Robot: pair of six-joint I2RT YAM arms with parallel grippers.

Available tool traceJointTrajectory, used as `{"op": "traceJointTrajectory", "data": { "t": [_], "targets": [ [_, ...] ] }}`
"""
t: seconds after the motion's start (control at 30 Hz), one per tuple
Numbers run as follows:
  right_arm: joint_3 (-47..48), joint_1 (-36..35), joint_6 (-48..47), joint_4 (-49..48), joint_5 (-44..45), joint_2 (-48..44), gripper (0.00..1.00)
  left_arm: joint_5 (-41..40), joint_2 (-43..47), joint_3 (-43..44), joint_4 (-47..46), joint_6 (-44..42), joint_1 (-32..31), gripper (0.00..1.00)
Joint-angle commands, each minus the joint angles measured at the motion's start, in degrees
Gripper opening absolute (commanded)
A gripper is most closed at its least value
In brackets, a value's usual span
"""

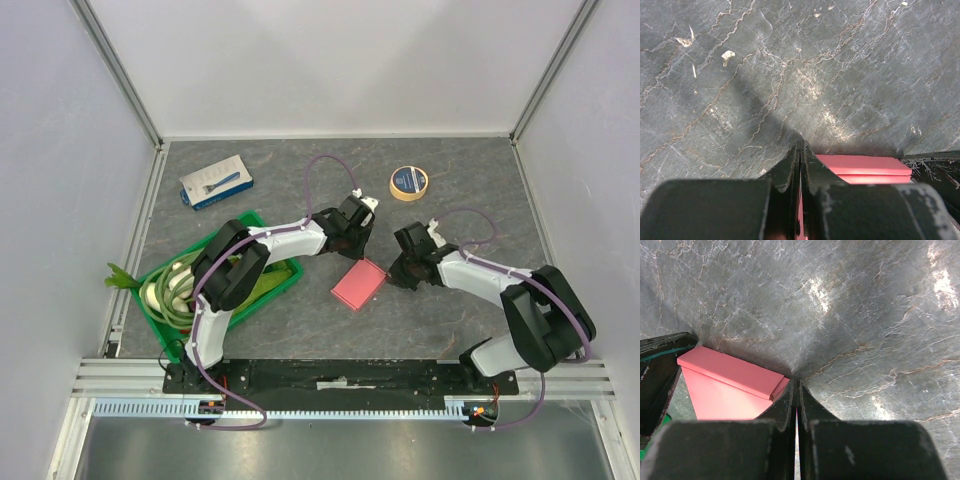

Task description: Fold the paper box

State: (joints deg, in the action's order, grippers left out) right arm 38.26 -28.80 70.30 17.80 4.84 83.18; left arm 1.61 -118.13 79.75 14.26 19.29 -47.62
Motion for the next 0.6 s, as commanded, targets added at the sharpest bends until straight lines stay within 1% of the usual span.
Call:
{"op": "traceJointTrajectory", "data": {
  "t": [0.0, 0.13, 0.2, 0.3, 0.37, 0.4, 0.47, 0.57],
  "targets": [
    [1.5, -1.0, 0.2, 2.0, 1.9, 4.4, 0.0, 6.6, -0.1, -2.1, 1.8, 0.2, -2.7, 0.06],
    [4.1, -1.9, 0.2, 1.8, 2.9, 6.6, 0.0, 8.6, 0.5, -3.1, 0.1, 0.6, -3.1, 0.06],
    [5.0, -2.3, 0.3, 1.0, 3.2, 7.7, 0.0, 10.8, 0.5, -3.2, -1.1, 0.7, -3.4, 0.06],
    [5.7, -3.5, 0.6, -2.7, 3.1, 9.1, 0.0, 14.3, 0.7, -3.7, -3.8, 0.4, -4.4, 0.05],
    [6.2, -4.1, 0.3, -5.2, 3.9, 9.5, 0.0, 18.6, 0.7, -4.4, -5.8, 0.7, -4.6, 0.05],
    [6.4, -4.4, -0.8, -6.5, 3.8, 9.3, 0.0, 20.3, 0.7, -5.3, -8.0, 1.0, -4.6, 0.05],
    [6.0, -4.4, -1.6, -7.1, 5.2, 8.7, 0.0, 23.4, 0.5, -5.7, -9.1, 1.5, -4.6, 0.05],
    [3.8, -4.5, -3.3, -7.8, 7.5, 5.8, 0.0, 22.8, 0.4, -5.4, -8.6, 1.5, -4.5, 0.05]
  ]
}}
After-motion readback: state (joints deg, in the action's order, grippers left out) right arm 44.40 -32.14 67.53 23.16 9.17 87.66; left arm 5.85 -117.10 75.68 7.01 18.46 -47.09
